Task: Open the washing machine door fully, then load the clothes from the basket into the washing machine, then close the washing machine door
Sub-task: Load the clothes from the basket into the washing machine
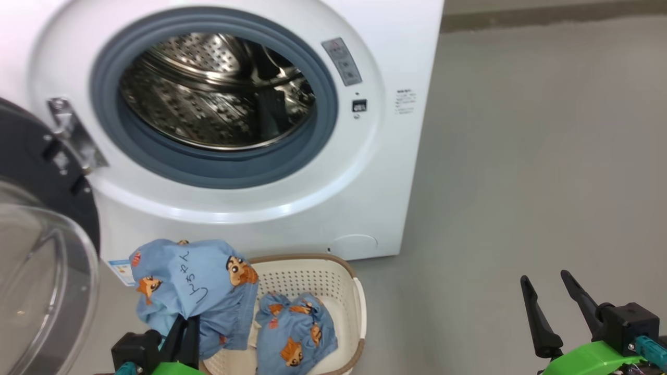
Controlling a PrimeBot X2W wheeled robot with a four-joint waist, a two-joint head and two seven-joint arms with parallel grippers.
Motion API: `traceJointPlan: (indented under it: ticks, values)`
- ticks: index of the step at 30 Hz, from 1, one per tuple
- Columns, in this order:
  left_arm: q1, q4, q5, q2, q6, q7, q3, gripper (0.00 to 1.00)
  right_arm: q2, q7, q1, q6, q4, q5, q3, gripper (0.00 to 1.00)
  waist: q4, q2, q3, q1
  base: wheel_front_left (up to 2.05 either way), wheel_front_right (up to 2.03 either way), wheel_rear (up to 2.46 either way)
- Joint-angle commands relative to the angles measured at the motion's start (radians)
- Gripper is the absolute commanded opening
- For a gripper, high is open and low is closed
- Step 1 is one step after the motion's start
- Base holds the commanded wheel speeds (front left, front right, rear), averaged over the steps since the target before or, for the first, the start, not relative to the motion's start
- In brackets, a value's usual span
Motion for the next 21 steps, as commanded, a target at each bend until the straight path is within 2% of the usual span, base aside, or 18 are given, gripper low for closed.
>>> traceJointPlan:
  ticks: [1, 21]
  values:
    - [-0.007, -0.048, -0.002, 0.025, 0.012, 0.003, 0.03, 0.0, -0.011, 0.003, -0.007, 0.004, -0.038, -0.008, 0.014, 1.0, 0.036, 0.0, -0.038, 0.0002, 0.0, 0.0, 0.0]
    - [0.007, -0.107, -0.012, 0.043, 0.034, 0.029, 0.021, 0.0, -0.004, 0.008, -0.01, 0.004, -0.042, 0.001, 0.025, 1.0, 0.049, 0.0, -0.012, 0.0002, 0.0, 0.0, 0.0]
